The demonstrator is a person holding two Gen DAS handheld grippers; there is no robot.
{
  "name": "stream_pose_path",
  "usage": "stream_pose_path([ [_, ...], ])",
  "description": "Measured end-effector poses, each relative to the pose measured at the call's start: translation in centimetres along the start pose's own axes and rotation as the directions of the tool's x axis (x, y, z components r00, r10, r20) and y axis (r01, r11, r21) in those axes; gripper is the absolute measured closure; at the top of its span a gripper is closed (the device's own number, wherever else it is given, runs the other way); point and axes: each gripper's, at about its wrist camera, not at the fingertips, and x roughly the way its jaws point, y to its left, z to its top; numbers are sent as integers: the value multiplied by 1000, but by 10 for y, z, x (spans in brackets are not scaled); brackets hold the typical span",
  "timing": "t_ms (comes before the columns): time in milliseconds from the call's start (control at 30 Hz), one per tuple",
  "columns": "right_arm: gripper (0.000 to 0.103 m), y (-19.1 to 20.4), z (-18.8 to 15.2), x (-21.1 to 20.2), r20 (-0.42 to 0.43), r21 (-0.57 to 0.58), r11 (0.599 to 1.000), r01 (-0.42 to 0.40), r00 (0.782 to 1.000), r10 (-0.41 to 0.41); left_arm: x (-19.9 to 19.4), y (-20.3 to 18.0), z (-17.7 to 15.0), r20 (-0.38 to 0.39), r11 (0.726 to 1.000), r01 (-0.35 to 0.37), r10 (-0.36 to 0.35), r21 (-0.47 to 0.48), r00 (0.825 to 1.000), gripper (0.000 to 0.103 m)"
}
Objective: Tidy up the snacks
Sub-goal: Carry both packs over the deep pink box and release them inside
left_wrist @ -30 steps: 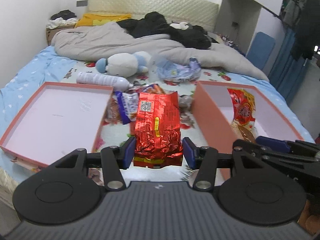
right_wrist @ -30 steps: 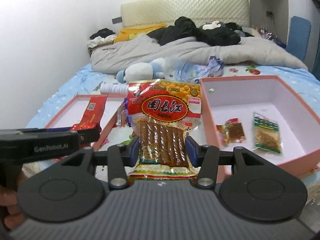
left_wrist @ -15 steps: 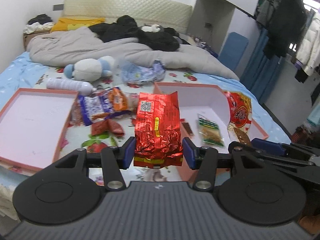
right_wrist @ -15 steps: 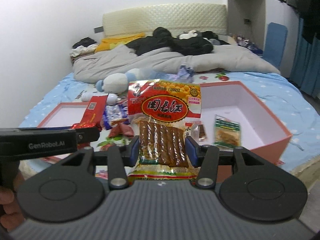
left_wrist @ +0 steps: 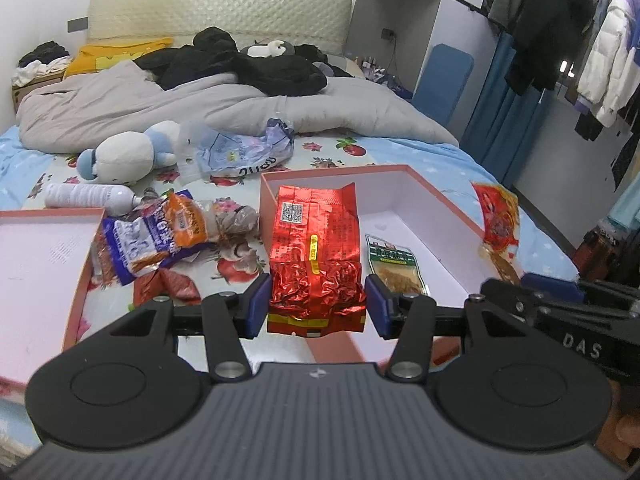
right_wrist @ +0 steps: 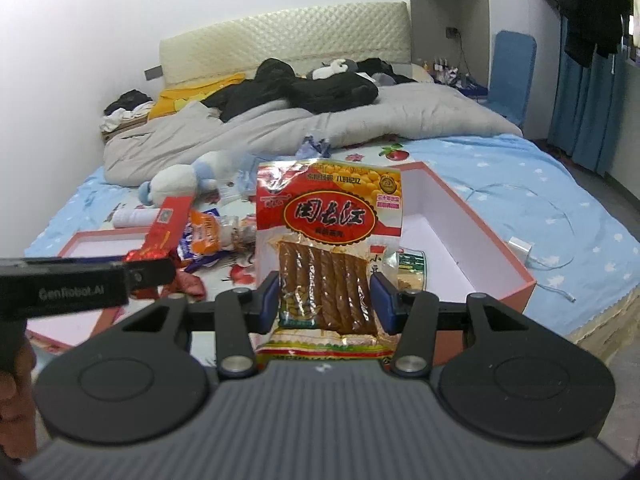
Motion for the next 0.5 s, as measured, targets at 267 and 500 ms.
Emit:
stream_pose_path([
  [267, 52, -33, 5, 45, -55, 40, 999, 10, 998, -8, 71, -14, 25, -73, 999, 43, -40, 31, 996, 47],
  [500, 52, -54, 12, 91, -105, 42, 999, 35, 994, -30, 132, -31, 42, -132, 994, 88, -79, 59, 988, 47],
])
